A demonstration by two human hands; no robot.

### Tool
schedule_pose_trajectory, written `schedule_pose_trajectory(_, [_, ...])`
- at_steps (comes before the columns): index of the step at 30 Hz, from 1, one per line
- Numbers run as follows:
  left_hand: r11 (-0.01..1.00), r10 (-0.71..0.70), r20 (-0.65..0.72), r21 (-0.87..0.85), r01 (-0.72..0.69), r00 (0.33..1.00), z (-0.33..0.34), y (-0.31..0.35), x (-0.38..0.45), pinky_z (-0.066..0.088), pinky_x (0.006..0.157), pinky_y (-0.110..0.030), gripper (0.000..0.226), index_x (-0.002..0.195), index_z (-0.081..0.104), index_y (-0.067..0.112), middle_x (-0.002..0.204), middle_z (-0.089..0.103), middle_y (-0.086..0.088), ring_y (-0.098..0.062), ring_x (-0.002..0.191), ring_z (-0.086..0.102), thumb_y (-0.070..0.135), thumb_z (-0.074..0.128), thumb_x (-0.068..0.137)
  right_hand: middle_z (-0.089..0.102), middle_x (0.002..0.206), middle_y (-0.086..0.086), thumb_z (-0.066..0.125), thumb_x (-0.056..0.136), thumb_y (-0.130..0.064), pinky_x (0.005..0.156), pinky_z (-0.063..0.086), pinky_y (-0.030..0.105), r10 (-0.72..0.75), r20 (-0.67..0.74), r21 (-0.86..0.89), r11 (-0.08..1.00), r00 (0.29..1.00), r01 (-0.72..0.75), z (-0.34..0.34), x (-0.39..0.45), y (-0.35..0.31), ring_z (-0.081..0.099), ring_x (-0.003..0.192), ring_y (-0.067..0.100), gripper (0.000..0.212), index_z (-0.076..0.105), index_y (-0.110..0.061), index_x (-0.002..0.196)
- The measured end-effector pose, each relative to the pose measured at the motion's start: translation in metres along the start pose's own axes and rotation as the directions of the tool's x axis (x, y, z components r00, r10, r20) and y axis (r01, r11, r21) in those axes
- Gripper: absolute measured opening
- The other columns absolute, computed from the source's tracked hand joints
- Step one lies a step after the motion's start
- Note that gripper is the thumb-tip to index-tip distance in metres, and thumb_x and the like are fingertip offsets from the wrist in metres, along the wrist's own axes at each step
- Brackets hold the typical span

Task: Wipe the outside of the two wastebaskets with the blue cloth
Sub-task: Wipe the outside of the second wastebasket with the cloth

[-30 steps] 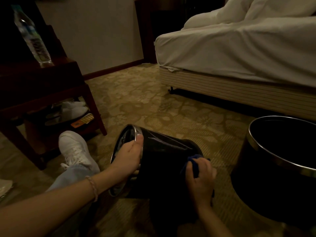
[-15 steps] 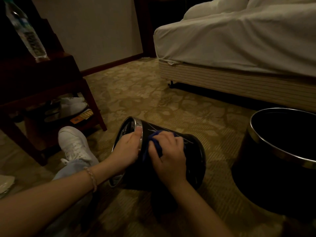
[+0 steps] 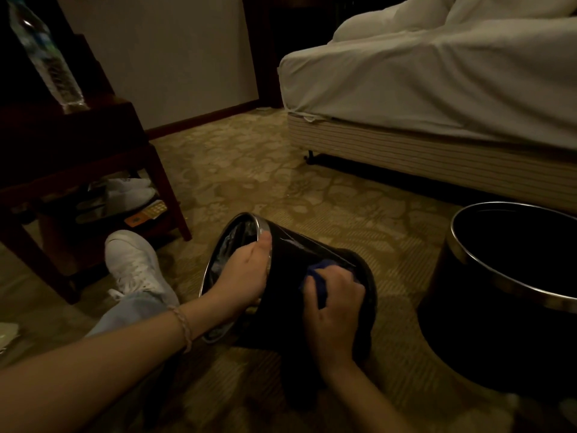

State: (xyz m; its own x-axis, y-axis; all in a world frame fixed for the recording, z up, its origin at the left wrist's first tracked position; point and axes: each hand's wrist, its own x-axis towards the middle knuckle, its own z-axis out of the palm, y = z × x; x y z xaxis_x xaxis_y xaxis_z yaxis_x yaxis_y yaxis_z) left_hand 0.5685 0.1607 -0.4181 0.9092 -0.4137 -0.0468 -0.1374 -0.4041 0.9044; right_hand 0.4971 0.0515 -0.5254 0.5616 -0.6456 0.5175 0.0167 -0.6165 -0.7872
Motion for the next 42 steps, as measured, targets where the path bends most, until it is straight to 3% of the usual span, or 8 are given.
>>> schedule_pose_trajectory(3, [0.994, 0.082, -0.032, 0.079, -0.079, 0.996, -0.001, 0.0, 0.001, 0.048, 0.064, -0.016, 0.061, 0.079, 0.068, 0.012, 0.077, 0.071, -0.006, 0.002, 0.063, 0.064, 0.05, 0.025, 0.101, 0.06, 0.109, -0.006, 0.044, 0.099, -0.043, 0.085, 0.036, 0.025, -0.158, 0.073, 0.004, 0.987, 0.985, 0.158, 0.008, 0.005, -0.04, 0.05, 0.096, 0.017, 0.027, 0.063, -0.024, 0.102])
schedule_pose_trajectory(9, [0.99, 0.081, -0.067, 0.12, -0.072, 0.994, -0.015, -0.008, 0.012, 0.045, 0.058, -0.019, 0.066, 0.084, 0.066, -0.001, 0.078, 0.069, -0.016, -0.014, 0.066, 0.064, 0.049, 0.026, 0.1, 0.061, 0.11, -0.004, 0.037, 0.103, -0.041, 0.08, 0.04, 0.03, -0.342, 0.144, -0.073, 0.932, 0.929, 0.354, 0.013, 0.027, -0.036, 0.05, 0.09, 0.018, 0.035, 0.065, -0.02, 0.105])
schedule_pose_trajectory(15, [0.995, -0.062, -0.086, 0.074, 0.068, 0.994, -0.038, -0.007, 0.017, 0.042, 0.04, -0.009, 0.056, 0.081, 0.065, 0.009, 0.062, 0.063, 0.0, -0.007, 0.048, 0.062, 0.047, 0.029, 0.101, 0.063, 0.105, 0.002, 0.044, 0.095, -0.037, 0.08, 0.046, 0.041, -0.062, 0.009, -0.247, 0.967, 0.998, 0.062, 0.008, 0.023, 0.039, 0.055, 0.085, 0.028, 0.028, 0.064, -0.017, 0.098])
schedule_pose_trajectory(20, [0.975, -0.019, -0.093, 0.22, 0.039, 0.995, -0.033, -0.001, 0.017, 0.045, 0.059, -0.035, 0.06, 0.105, 0.061, -0.005, 0.075, 0.062, -0.015, -0.04, 0.08, 0.062, 0.042, 0.024, 0.103, 0.062, 0.104, 0.006, 0.039, 0.098, -0.037, 0.082, 0.031, 0.028, -0.009, -0.048, -0.247, 0.969, 0.999, -0.003, -0.001, 0.012, 0.072, 0.056, 0.088, 0.031, 0.037, 0.064, -0.011, 0.1])
schedule_pose_trajectory(23, [0.978, 0.023, -0.127, 0.207, 0.004, 0.992, -0.025, -0.002, 0.017, 0.04, 0.065, -0.03, 0.045, 0.117, 0.057, -0.005, 0.1, 0.066, -0.03, -0.043, 0.092, 0.06, 0.026, 0.027, 0.105, 0.062, 0.106, 0.007, 0.038, 0.098, -0.039, 0.087, 0.03, 0.027, 0.04, -0.083, -0.209, 0.976, 0.996, -0.056, -0.002, -0.002, 0.076, 0.056, 0.093, 0.031, 0.039, 0.063, -0.01, 0.101])
schedule_pose_trajectory(26, [0.988, -0.15, 0.016, -0.041, 0.151, 0.989, -0.021, 0.009, 0.017, 0.045, 0.062, -0.024, 0.045, 0.102, 0.065, 0.019, 0.088, 0.07, -0.004, -0.017, 0.077, 0.067, 0.046, 0.029, 0.102, 0.062, 0.11, 0.009, 0.042, 0.096, -0.038, 0.091, 0.028, 0.024, 0.038, -0.094, -0.174, 0.983, 0.995, -0.054, -0.003, -0.019, 0.081, 0.057, 0.098, 0.033, 0.037, 0.064, -0.009, 0.103])
schedule_pose_trajectory(32, [0.876, -0.339, 0.24, -0.272, 0.398, 0.91, -0.03, 0.033, 0.026, 0.055, 0.066, -0.029, 0.068, 0.104, 0.066, 0.018, 0.094, 0.074, -0.012, -0.024, 0.077, 0.07, 0.072, 0.029, 0.089, 0.061, 0.108, 0.008, 0.046, 0.094, -0.035, 0.092, 0.033, 0.03, -0.006, -0.095, -0.183, 0.983, 0.995, -0.012, -0.004, -0.021, 0.087, 0.059, 0.099, 0.031, 0.032, 0.064, -0.009, 0.101])
schedule_pose_trajectory(42, [0.996, -0.081, -0.157, 0.034, 0.087, 0.984, -0.03, 0.015, 0.031, 0.044, 0.059, -0.03, 0.04, 0.097, 0.064, 0.006, 0.084, 0.062, -0.012, -0.019, 0.071, 0.058, 0.037, 0.039, 0.102, 0.06, 0.108, 0.001, 0.042, 0.094, -0.04, 0.087, 0.025, 0.021, 0.037, -0.047, -0.161, 0.986, 0.998, -0.044, -0.001, -0.013, 0.067, 0.054, 0.097, 0.027, 0.033, 0.064, -0.017, 0.101])
